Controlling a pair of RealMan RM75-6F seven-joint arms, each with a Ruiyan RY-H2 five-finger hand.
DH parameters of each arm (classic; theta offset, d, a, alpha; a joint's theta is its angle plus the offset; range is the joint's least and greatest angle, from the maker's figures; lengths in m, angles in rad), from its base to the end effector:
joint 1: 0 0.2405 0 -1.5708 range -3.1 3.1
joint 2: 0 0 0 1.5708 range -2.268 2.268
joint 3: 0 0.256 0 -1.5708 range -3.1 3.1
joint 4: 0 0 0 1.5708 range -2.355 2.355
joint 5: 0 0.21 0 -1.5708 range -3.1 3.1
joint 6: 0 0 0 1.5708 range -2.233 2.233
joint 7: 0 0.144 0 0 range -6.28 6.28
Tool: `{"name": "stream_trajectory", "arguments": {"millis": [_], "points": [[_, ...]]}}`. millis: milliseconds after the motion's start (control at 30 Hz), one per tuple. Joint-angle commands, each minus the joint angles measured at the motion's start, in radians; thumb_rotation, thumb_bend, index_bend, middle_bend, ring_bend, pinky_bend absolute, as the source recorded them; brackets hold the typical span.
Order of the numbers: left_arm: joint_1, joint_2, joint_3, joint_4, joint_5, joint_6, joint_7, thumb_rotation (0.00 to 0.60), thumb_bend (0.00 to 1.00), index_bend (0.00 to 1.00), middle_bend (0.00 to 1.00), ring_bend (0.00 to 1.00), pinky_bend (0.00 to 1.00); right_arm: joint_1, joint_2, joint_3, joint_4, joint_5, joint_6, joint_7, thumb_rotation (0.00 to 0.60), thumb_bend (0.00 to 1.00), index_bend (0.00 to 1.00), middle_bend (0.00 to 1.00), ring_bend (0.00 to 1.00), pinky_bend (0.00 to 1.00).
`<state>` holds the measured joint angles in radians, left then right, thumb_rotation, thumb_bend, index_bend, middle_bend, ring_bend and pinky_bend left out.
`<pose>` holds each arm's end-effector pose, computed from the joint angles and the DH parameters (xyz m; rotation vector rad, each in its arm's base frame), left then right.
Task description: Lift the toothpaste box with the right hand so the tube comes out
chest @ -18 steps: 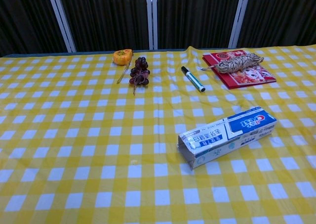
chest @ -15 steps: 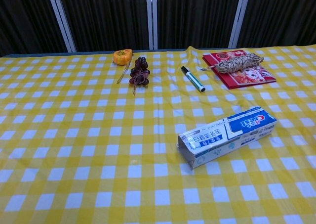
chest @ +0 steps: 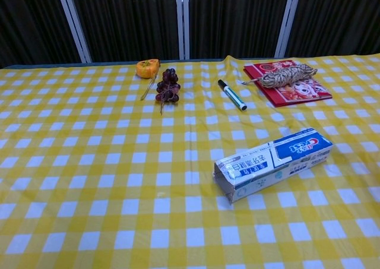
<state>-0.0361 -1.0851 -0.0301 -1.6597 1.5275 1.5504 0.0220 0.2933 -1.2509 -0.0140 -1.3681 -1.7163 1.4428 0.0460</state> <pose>-0.3067 0.1613 0.1699 -1.3585 -0.8815 -0.9066 -0.2852 -0.2304 0.1109 1.7613 -0.6835 1.0234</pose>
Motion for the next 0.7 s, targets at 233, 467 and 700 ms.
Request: {"name": "stream_trajectory", "arguments": {"millis": [233,467,700], "points": [[-0.014,-0.013,-0.010,0.010,-0.036,-0.036,0.022,0.600,0.00,0.00,0.00,0.00,0.00,0.279,0.046,0.011,-0.117,-0.034,-0.412,0.006,0.600,0.03,0.02,0.07,0.01,0.09],[-0.028,-0.029,-0.013,0.023,-0.061,-0.071,0.044,0.600,0.00,0.00,0.00,0.00,0.00,0.371,-0.009,0.052,-0.147,0.041,-0.587,-0.114,0.600,0.10,0.03,0.10,0.03,0.11],[-0.029,-0.033,-0.013,0.026,-0.063,-0.072,0.046,0.600,0.00,0.00,0.00,0.00,0.00,0.412,-0.083,0.068,-0.126,0.124,-0.681,-0.227,0.600,0.13,0.06,0.14,0.05,0.13]]}}
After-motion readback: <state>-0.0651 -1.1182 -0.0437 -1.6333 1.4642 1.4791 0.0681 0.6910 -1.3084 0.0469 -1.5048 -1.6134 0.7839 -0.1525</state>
